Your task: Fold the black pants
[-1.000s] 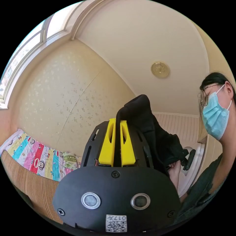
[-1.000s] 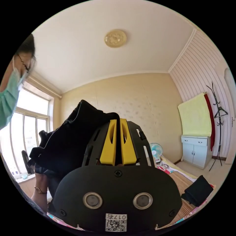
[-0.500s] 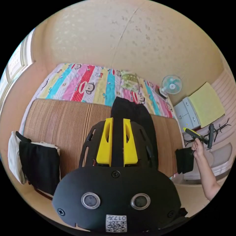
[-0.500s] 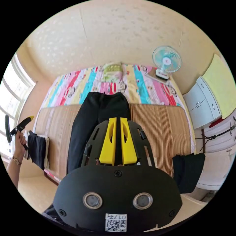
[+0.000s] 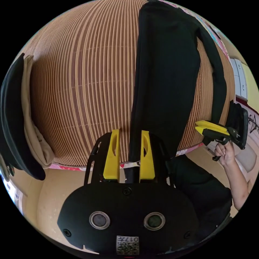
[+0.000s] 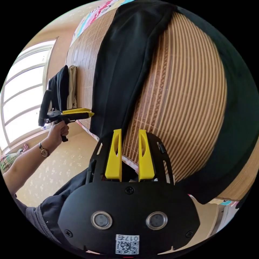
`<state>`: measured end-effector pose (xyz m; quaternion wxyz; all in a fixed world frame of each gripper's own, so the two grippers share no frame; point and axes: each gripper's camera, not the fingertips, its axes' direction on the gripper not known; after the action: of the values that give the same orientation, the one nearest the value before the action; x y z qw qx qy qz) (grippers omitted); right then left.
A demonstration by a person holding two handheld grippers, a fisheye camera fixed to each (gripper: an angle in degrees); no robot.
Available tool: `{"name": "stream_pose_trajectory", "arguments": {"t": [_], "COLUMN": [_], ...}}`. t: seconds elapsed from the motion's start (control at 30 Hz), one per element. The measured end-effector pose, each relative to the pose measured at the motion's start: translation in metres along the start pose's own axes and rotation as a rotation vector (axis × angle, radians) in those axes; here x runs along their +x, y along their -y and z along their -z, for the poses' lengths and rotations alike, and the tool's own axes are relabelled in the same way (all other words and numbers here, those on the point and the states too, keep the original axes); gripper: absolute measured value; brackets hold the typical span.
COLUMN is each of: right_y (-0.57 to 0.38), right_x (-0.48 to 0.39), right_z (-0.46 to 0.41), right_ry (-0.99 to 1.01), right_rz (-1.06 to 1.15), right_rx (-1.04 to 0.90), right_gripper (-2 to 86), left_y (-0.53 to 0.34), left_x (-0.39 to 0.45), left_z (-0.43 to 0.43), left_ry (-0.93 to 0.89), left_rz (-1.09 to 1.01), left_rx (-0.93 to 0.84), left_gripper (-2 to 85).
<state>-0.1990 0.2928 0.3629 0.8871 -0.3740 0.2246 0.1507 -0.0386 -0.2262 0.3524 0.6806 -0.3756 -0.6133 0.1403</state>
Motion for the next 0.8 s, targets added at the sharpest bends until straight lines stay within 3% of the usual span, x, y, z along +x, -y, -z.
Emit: {"name": "stream_pose_trajectory", "arguments": {"t": [0.1, 0.17, 0.3, 0.37, 0.43, 0.6, 0.7, 0.8], "right_y": [0.017, 0.020, 0.001, -0.012, -0.029, -0.110, -0.173, -0.215], "right_x": [-0.015, -0.026, -0.047, -0.041, -0.028, 0.074, 0.147, 0.201], "right_z": [-0.026, -0.037, -0.049, -0.038, -0.008, 0.102, 0.134, 0.129], "right_ry": [0.003, -0.061, -0.219, -0.186, -0.117, 0.014, -0.001, -0.013], "right_rz": [-0.015, 0.004, 0.216, 0.220, 0.196, -0.143, -0.400, -0.567], "right_rx": [-0.073, -0.142, -0.292, -0.309, -0.244, 0.153, 0.341, 0.356], "right_gripper": [8.0, 4.6, 3.2, 2.9, 2.5, 2.2, 3.9, 7.0], "left_y": [-0.006, -0.005, -0.017, -0.032, -0.048, -0.081, -0.072, -0.045], "left_x": [0.005, 0.007, 0.014, 0.014, 0.013, 0.025, 0.070, 0.138], "left_z": [-0.006, -0.018, -0.031, -0.050, -0.060, -0.027, -0.012, -0.016], "left_ry": [0.014, 0.021, -0.043, 0.052, 0.158, -0.154, -0.271, -0.304], "left_rz": [-0.009, 0.010, -0.025, 0.047, 0.116, 0.163, 0.002, -0.228], "left_rx": [0.005, -0.077, -0.154, -0.271, -0.328, -0.046, 0.065, 0.052], "left_gripper": [9.4, 3.7, 1.7, 0.8, 2.0, 5.5, 6.4, 8.5]}}
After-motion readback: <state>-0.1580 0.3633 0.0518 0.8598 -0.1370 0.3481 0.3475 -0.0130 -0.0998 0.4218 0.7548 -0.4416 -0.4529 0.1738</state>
